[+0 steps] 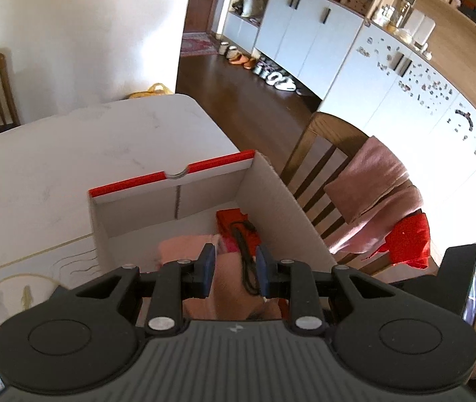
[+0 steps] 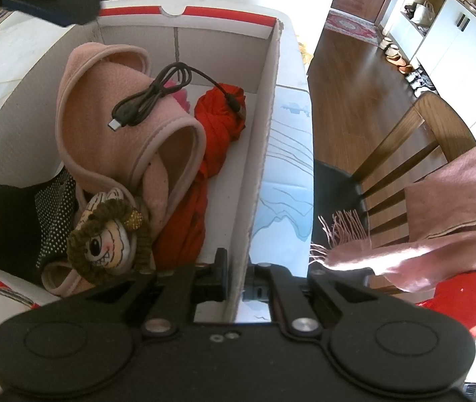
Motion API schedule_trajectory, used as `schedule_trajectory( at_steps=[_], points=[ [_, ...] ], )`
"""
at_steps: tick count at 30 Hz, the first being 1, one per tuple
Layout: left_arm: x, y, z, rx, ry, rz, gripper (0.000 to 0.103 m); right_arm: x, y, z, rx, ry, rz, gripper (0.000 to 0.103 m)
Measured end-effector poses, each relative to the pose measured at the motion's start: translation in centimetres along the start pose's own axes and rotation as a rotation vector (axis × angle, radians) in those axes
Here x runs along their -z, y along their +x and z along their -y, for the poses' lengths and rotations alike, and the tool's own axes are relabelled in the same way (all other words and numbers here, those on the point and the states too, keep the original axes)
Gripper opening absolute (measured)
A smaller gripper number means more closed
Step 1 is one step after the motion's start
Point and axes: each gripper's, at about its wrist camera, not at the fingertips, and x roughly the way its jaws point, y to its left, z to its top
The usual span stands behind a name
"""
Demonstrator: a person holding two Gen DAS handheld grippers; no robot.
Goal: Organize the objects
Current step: 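Move the left gripper back to the table over the white cable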
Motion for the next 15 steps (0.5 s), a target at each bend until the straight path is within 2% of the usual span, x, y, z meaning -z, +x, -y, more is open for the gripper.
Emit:
schedule_trajectory(
  at_steps=[2,5,6,11,13,15],
  points=[
    [0.6,-0.6,-0.4,-0.004,-0.01,0.005,0.025,0.0,0.0,0.0,-0.001,0.0,0.0,0.006],
    [2.0,-1.6,-1.1,-0.01,-0.036,0.017,0.045,0.0,0.1,0.0,-0.001,-0.003,-0.001,0.006],
    [2.5,-2.0,-1.3,-0.016,-0.044,0.026,0.054,0.0,0.1,0.0,-0.003,-0.004,-0.001,0.007],
    [4.2,-3.6,-2.5,-0.044,-0.06,0.05,0.057,-0.1,0.1,-0.1,-0.004,-0.007,-0.004,0.007],
    [4.8,-4.1,-3.1,-0.055,-0.072,0.054,0.066,-0.1,0.1,-0.1,-0.005,-0.008,-0.006,0.007],
    [5.5,-4.7,-3.8,-0.064,-0.085,0.066,0.068,-0.1,0.1,-0.1,-0.005,-0.009,-0.006,0.008]
  ],
)
